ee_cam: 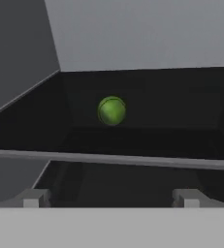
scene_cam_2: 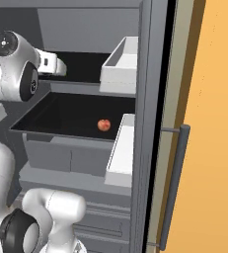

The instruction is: Open the fridge, remove the peach, avocado, and fish, and place them on any counter.

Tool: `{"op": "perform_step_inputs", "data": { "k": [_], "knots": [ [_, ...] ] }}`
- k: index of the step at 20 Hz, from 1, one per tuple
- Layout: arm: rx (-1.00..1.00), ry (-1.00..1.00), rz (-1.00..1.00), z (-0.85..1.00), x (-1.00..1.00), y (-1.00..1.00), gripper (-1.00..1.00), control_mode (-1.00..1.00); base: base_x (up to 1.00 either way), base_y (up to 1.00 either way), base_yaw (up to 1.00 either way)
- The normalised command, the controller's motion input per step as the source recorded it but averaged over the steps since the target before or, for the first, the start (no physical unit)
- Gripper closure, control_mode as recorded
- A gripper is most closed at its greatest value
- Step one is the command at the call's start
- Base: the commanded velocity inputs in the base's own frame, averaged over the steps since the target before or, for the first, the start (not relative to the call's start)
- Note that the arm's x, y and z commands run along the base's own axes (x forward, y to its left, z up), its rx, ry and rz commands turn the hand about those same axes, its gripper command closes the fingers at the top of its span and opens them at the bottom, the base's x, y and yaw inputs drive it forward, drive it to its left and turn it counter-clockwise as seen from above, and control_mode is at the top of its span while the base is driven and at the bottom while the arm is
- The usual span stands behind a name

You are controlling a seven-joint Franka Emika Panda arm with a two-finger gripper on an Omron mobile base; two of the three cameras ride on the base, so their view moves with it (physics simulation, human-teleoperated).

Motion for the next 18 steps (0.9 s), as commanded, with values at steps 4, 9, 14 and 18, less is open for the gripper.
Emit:
{"op": "perform_step_inputs", "data": {
  "k": [4, 9, 14, 18],
  "knots": [
    [-0.06, 0.0, -0.03, -0.1, 0.79, 0.09, -1.0, -1.0, 0.0, 0.0, 0.0],
    [-0.07, 0.0, -0.04, -0.06, 0.81, 0.28, -1.0, -1.0, 0.0, 0.0, 0.0],
    [-0.03, 0.0, -0.03, -0.19, 0.8, 0.08, -1.0, -1.0, 0.0, 0.0, 0.0],
    [0.0, 0.0, -0.02, -0.23, 0.53, 0.01, -1.0, -1.0, 0.0, 0.0, 0.0]
  ]
}}
